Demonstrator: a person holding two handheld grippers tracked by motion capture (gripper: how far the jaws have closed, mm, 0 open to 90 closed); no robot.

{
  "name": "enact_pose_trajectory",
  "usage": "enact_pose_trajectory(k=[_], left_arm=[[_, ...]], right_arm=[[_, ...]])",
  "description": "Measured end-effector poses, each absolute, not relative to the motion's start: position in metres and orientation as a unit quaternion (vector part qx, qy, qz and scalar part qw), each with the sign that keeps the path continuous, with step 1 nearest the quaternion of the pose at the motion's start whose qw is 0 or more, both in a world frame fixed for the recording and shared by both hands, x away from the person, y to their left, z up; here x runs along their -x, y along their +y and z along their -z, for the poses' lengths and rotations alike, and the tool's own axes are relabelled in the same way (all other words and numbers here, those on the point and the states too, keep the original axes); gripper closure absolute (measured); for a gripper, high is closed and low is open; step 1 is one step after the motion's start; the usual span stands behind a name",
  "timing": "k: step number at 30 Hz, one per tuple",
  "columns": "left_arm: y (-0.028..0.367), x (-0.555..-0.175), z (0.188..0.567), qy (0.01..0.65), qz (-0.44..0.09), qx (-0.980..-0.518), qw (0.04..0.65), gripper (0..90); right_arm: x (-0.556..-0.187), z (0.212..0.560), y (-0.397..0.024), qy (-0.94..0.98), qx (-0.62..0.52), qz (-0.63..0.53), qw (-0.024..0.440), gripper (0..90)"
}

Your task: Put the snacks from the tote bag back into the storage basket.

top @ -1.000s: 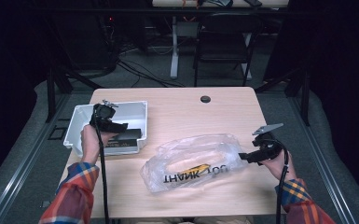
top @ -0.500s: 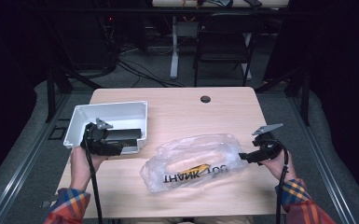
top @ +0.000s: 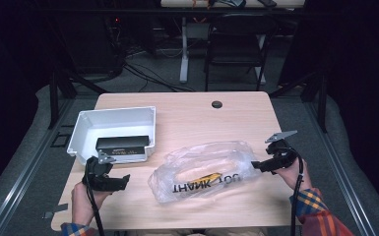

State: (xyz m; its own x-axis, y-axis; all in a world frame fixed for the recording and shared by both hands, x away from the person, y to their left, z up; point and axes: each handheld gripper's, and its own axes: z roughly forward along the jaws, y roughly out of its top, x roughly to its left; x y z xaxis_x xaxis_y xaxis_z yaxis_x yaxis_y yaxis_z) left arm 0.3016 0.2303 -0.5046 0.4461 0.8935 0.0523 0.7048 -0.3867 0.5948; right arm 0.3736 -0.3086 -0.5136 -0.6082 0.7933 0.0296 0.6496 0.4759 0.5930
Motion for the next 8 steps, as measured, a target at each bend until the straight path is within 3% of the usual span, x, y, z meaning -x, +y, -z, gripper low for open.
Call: enact_pose_trajectory(k=[8], left_arm=[[0.2363, -0.3016, 0.5129, 0.5, -0.186, -0.807, 0.253, 15.0]], right_arm=[[-0.3737, 0.5136, -0.3093, 0.848, -0.424, -0.289, 0.131, 14.7]])
